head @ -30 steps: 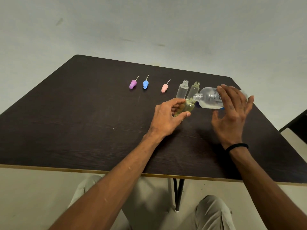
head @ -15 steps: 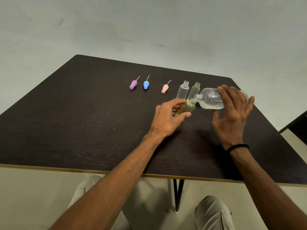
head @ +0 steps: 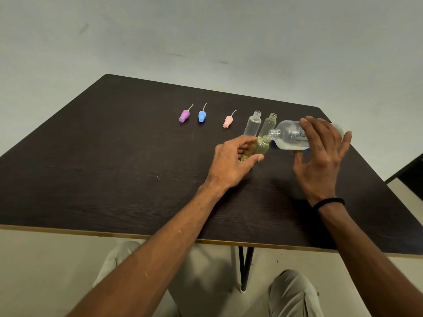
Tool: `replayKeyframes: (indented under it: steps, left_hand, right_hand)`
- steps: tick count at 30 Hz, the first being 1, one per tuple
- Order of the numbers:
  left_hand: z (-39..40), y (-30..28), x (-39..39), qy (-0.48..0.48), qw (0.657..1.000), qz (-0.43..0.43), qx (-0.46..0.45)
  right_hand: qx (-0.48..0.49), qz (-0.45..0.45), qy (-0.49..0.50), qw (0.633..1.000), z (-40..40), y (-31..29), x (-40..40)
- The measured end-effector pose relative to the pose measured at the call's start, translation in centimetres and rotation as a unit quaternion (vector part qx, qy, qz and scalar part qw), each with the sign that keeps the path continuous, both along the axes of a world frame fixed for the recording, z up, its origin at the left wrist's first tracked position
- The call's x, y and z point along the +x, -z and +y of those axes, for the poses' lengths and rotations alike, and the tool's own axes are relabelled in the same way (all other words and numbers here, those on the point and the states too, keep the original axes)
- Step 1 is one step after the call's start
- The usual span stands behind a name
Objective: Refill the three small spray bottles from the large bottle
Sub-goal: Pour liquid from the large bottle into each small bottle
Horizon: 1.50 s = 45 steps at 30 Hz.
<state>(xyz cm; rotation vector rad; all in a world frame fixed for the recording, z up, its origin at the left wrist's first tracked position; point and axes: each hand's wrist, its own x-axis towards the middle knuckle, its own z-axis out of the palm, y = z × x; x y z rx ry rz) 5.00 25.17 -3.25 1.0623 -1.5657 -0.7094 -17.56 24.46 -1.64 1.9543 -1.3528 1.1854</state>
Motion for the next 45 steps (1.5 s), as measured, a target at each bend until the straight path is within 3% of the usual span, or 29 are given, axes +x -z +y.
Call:
replayKeyframes:
  steps: [45]
  left_hand:
    - [0.12, -0.17, 0.11, 0.000, 1.000, -0.005, -0.002]
  right_hand:
    - [-0.003, 0.023, 0.000, 1.000, 0.01, -0.69, -0.29]
